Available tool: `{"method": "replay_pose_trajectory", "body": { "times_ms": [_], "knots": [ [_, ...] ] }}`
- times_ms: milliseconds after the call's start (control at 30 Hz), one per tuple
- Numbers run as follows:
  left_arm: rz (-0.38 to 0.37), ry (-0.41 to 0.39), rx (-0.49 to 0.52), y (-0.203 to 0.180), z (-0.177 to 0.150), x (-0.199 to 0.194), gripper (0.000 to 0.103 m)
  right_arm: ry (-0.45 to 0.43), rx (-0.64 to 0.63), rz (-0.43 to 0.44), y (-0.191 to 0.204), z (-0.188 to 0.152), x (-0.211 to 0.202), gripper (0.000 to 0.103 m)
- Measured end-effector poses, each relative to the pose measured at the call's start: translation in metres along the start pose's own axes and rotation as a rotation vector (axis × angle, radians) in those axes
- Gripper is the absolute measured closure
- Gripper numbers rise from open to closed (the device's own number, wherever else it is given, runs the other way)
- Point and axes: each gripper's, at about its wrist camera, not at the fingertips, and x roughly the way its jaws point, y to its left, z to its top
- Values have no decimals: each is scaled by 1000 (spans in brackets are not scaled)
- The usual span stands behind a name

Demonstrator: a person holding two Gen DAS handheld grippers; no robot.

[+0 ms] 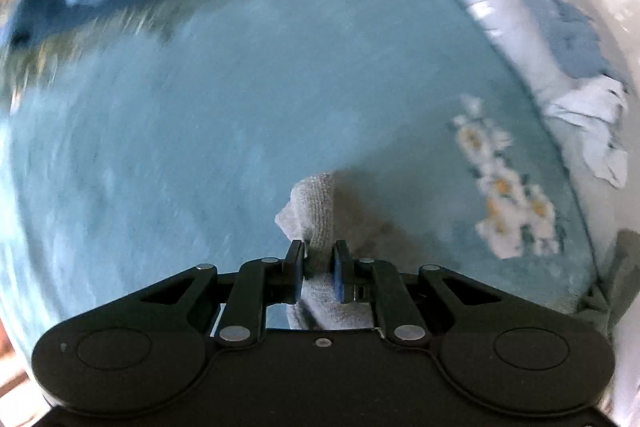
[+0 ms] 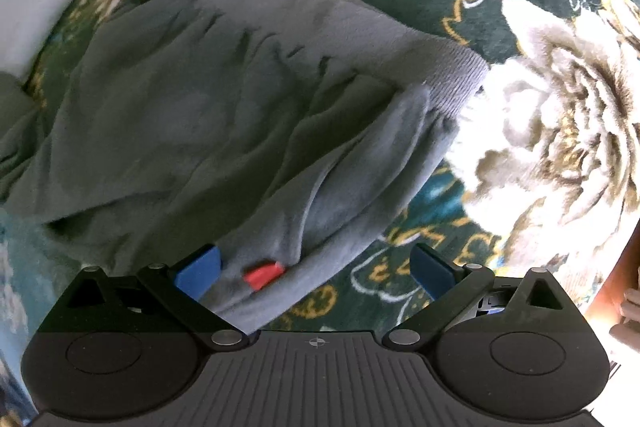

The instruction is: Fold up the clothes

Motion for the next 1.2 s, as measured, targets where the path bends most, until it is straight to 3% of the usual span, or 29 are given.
{"method": "replay_pose_trajectory", "body": {
  "times_ms": [167,233,367,433,500,600,800,1033,1133,1200],
  "knots": [
    [7,43,-51,15,-7,10,87,42,62,83,2,-10,5,12],
    [7,53,-49,14,-7,12,87,58,94,105,3,-14,9,23],
    [8,94,-38,12,-6,20,71,65,156,146,4,-18,13,45],
    [12,105,-38,11,-5,24,69,59,174,152,5,-19,13,59],
    [6,124,-49,11,-5,29,60,52,189,156,6,-19,12,76],
    [1,140,-71,12,-4,32,57,37,200,152,7,-16,10,90],
    [-13,126,-77,10,-3,32,57,-1,209,150,-2,-14,-7,93],
    [-22,115,-107,12,-6,33,61,48,263,51,-43,-27,0,94],
    [-20,100,-101,11,-7,33,71,73,282,28,-53,-31,9,94],
    [-20,74,-94,9,-8,30,93,80,275,22,-54,-32,12,93]
  ]
}}
